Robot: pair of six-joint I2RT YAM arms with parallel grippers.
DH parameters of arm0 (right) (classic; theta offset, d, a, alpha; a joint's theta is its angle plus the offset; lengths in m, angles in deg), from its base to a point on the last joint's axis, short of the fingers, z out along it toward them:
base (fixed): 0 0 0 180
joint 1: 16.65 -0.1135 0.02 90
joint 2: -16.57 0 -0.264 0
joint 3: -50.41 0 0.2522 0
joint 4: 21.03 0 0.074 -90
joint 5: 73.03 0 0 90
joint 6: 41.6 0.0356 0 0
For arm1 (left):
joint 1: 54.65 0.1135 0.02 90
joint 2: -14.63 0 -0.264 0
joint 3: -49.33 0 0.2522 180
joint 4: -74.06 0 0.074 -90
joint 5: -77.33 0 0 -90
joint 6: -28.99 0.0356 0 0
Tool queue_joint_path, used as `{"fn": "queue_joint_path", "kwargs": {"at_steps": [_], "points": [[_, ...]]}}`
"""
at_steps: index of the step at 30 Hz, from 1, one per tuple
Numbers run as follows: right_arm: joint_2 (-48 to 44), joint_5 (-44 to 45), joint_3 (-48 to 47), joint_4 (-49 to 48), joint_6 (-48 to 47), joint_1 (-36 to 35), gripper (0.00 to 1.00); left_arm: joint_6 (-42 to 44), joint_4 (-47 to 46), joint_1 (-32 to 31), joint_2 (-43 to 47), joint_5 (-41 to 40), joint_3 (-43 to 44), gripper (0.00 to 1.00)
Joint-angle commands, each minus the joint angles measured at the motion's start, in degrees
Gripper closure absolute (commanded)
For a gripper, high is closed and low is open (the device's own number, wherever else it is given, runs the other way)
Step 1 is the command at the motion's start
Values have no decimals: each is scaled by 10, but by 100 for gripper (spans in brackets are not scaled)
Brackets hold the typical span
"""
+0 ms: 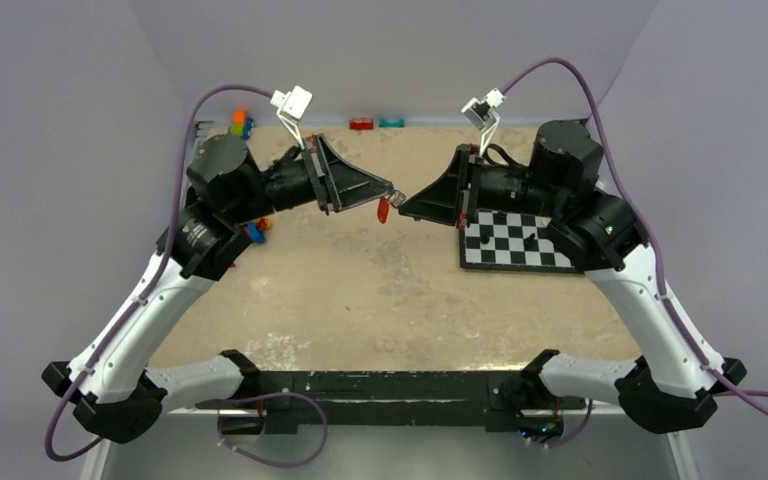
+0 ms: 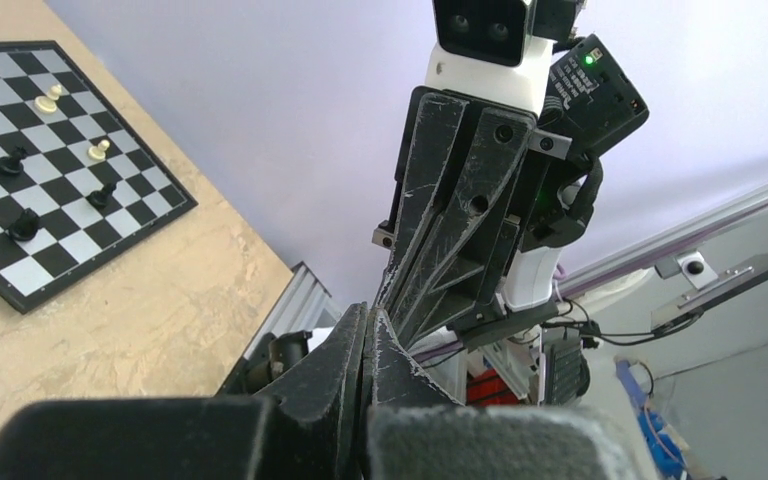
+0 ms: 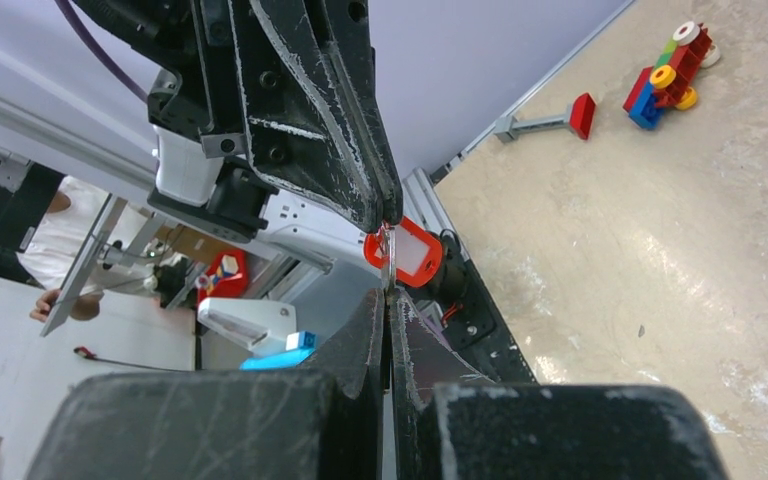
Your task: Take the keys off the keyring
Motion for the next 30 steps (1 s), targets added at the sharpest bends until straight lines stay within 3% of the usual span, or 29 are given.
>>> {"fn": "queue_joint_path", "kwargs": {"at_steps": [1, 12, 30], "points": [[-4, -30, -22, -48, 12, -8, 100, -25, -78, -7, 6, -81, -33, 100], [-11, -32, -2, -68, 24, -9, 100, -24, -179, -32, 9, -112, -63, 100], [-12, -34, -2, -68, 23, -8, 100, -21, -197, -40, 18, -135, -77, 100]]}}
